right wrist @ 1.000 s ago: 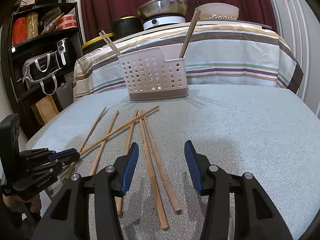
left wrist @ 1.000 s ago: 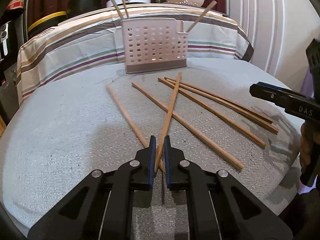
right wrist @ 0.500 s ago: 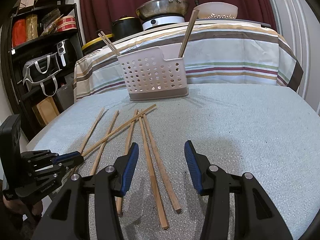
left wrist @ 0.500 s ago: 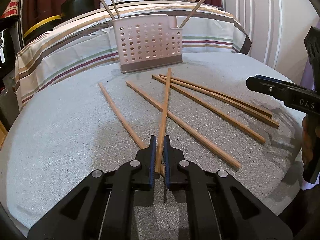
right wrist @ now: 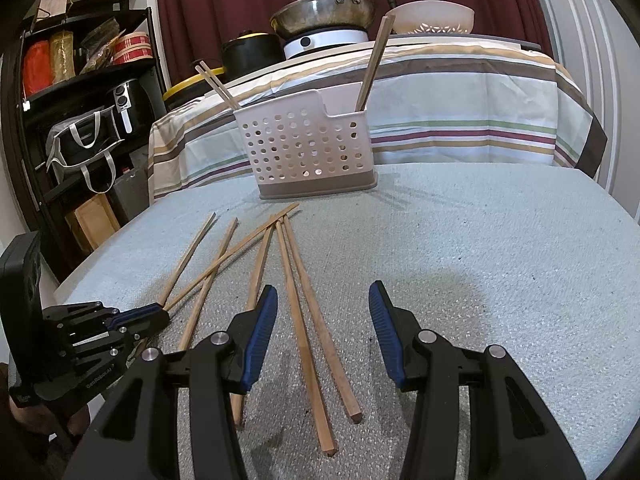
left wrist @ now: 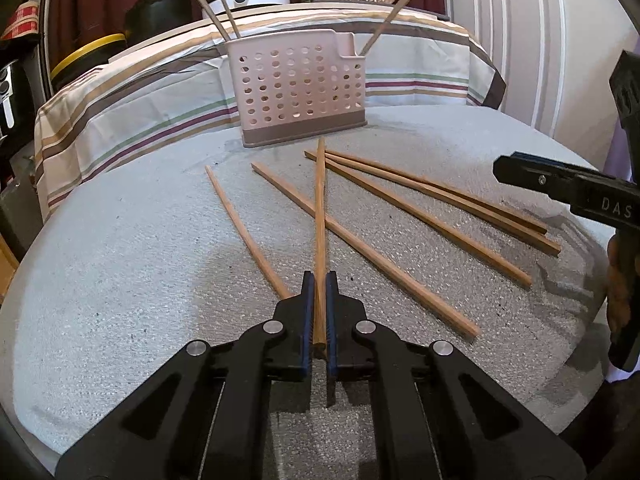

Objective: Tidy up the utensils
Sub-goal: 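Lift the chopstick with the left tool and carry it to the caddy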

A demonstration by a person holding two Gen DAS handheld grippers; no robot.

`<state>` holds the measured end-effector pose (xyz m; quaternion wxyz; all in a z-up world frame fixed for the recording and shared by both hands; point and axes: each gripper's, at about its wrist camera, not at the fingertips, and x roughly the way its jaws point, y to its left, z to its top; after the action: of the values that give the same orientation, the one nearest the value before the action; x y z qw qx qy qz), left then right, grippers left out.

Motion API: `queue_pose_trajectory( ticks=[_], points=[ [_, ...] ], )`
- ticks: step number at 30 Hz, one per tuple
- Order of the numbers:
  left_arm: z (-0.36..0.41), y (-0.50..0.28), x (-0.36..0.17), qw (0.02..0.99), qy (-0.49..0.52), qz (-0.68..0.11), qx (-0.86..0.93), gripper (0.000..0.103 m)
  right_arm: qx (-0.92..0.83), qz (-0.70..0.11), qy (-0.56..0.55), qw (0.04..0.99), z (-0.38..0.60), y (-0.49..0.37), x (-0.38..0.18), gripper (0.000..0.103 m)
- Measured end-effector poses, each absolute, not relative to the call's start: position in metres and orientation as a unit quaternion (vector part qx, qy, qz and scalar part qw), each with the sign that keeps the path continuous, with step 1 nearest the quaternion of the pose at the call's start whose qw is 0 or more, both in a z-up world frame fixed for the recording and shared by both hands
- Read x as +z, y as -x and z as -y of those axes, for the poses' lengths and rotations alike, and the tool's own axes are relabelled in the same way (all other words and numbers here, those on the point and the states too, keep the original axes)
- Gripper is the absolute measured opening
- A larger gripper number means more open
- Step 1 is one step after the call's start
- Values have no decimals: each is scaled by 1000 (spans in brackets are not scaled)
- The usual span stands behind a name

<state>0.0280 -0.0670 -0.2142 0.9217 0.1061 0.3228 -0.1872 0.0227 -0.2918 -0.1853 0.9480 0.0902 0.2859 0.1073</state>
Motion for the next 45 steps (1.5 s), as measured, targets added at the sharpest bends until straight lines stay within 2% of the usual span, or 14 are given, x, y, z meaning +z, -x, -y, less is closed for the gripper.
queue_pose_trajectory(
  ticks=[12, 30, 45],
  points=[
    [58, -26, -208, 931, -86, -307, -178, 6, 116, -294, -82, 945, 286, -16, -186, 43],
    [51, -27, -207, 933, -70, -308, -171, 6, 102, -327, -72, 937, 292, -14, -203, 25],
    [54, -26, -208, 933, -74, -307, -172, 6, 120, -314, -51, 940, 300, -3, -212, 20]
  ],
)
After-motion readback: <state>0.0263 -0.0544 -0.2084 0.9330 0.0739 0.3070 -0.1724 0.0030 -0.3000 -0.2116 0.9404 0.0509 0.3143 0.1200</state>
